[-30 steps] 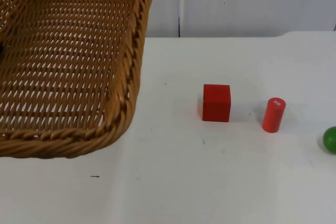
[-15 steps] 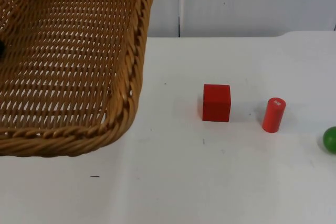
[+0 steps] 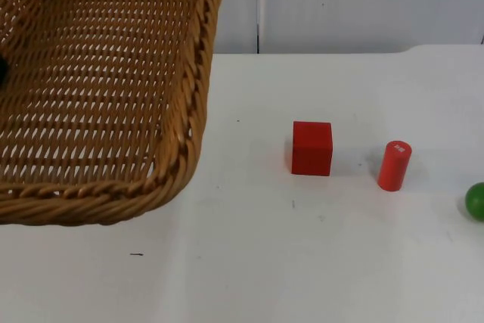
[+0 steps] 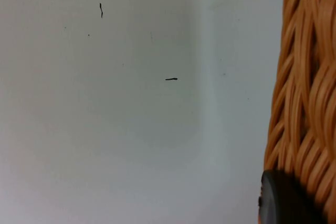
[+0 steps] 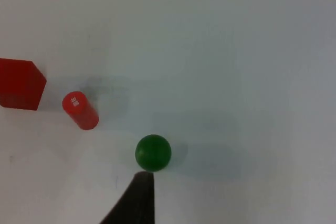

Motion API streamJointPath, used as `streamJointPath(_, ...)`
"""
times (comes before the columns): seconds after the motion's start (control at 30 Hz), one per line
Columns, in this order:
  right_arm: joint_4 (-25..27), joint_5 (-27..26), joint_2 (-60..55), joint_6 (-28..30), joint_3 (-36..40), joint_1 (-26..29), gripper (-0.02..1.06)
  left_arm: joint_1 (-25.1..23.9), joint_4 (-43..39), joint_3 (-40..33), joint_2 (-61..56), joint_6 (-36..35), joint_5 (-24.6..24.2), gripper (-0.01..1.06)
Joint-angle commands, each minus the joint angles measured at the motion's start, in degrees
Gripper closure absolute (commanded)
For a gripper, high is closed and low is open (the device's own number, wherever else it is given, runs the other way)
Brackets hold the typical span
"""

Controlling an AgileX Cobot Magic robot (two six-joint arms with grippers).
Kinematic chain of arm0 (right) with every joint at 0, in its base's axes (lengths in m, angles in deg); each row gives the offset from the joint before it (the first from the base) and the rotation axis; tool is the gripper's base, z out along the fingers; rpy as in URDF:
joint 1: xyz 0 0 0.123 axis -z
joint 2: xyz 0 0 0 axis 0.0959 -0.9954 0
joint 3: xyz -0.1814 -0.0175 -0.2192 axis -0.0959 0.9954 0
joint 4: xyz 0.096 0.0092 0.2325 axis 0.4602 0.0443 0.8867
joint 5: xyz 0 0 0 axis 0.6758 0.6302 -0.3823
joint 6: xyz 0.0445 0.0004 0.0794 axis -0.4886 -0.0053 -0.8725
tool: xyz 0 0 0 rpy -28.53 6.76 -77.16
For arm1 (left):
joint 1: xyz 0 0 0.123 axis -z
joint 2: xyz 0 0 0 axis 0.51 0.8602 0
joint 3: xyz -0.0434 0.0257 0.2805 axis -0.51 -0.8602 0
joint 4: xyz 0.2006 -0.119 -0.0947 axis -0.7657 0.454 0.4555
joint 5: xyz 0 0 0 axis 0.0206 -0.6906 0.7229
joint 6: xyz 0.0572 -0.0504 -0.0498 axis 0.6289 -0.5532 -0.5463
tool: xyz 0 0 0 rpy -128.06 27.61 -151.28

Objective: Pick up the basket with the left hand and place the object to the left of the red cylinder into the basket with the right hand.

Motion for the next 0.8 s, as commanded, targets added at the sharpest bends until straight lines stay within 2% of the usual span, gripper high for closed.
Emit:
streamJointPath(0.0, 0.3, -0.8, -2.7, 0.1, -1.4, 0.1, -0.01, 0.0, 1.9, 0.1, -0.6, -0.2, -0.3, 1.05)
streamJointPath(0.23, 0.3, -1.0, -8.5, 1.0, -3.4, 0.1, -0.01, 0.0, 2.0, 0.1, -0.6, -0.2, -0.3, 1.05)
streamJointPath(0.77, 1.3, -1.3, -20.9, 2.9, -16.5, 0.1, -0.01, 0.0, 2.1, 0.1, -0.6, -0.2, -0.3, 1.05)
